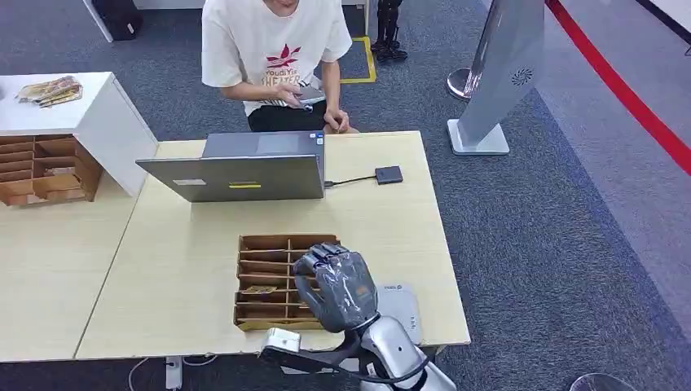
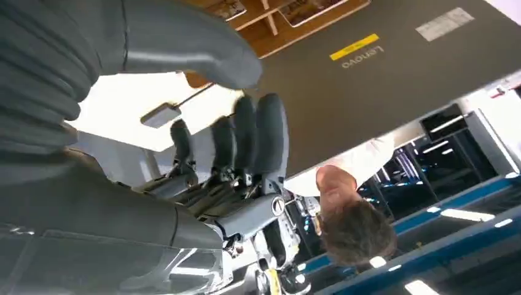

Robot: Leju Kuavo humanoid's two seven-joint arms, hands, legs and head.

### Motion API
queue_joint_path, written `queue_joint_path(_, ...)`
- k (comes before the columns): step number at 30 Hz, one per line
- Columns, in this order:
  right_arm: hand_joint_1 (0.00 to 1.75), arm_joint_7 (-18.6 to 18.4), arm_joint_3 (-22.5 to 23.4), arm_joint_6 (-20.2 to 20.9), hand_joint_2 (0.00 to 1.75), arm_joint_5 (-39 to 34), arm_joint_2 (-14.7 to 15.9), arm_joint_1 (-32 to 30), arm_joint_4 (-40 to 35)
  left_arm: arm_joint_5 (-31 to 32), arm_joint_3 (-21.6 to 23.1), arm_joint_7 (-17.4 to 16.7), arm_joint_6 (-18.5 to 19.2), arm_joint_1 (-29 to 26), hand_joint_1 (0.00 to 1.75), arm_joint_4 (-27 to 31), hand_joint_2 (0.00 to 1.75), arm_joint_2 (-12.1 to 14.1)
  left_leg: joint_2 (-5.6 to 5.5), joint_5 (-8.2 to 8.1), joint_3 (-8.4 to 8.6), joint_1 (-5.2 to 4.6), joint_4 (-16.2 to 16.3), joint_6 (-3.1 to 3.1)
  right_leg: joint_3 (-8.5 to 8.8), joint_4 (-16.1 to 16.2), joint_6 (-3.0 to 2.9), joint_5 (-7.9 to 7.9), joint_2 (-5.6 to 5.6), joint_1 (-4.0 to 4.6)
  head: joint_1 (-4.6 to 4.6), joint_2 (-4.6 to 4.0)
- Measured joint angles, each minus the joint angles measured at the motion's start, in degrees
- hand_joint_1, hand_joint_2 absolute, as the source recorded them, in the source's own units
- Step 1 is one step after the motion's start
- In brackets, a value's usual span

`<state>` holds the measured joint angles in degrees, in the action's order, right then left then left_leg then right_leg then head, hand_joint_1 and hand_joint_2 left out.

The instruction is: Pass the card to the sensor for recognition and then transmit it.

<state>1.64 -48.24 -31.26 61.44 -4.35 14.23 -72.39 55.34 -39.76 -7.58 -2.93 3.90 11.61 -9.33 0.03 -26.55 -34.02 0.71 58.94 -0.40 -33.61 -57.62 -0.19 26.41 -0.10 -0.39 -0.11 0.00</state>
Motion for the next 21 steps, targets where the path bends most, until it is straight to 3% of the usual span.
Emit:
queue_joint_path(2, 0.93, -0.77, -0.07, 0.02, 1.75, 1.38, -0.20, 0.38, 1.08, 0.07, 0.00, 0.00, 0.02, 0.00, 0.00, 0.00, 0.00, 0.00, 0.00, 0.00, 0.01, 0.00, 0.00, 0.00, 0.00, 0.00, 0.00, 0.00, 0.00, 0.00, 0.00, 0.00)
queue_joint_path(14, 0.93, -1.80, -0.50, 0.11, 1.75, 3.39, -1.16, 1.25, 4.57, 0.13, 0.00, -0.07, 0.04, 0.01, 0.00, 0.00, 0.00, 0.17, 0.00, 0.00, 0.00, 0.00, 0.00, 0.00, 0.00, 0.00, 0.00, 0.00, 0.00, 0.00, 0.00, 0.00)
queue_joint_path(16, 1.06, -1.80, -0.50, 0.09, 1.75, 3.39, -1.27, 1.34, 4.88, 0.13, 0.00, -0.09, 0.04, 0.01, 0.00, 0.00, 0.00, 0.22, 0.00, 0.00, 0.00, 0.00, 0.00, 0.00, 0.00, 0.00, 0.00, 0.00, 0.00, 0.00, 0.00, 0.00)
queue_joint_path(19, 0.96, -1.80, -0.52, 0.11, 1.75, 3.39, -1.27, 1.41, 5.27, 0.13, 0.00, -0.09, 0.04, 0.01, 0.00, 0.00, 0.00, 0.22, 0.00, 0.00, 0.00, 0.00, 0.00, 0.00, 0.00, 0.00, 0.00, 0.00, 0.00, 0.00, 0.00, 0.00)
queue_joint_path(21, 0.98, -1.80, -0.52, 0.15, 1.75, 3.39, -1.29, 1.42, 5.47, 0.13, 0.00, -0.09, 0.04, 0.01, 0.00, 0.00, 0.00, 0.22, 0.00, 0.00, 0.00, 0.00, 0.00, 0.00, 0.00, 0.00, 0.00, 0.00, 0.00, 0.00, 0.00, 0.00)
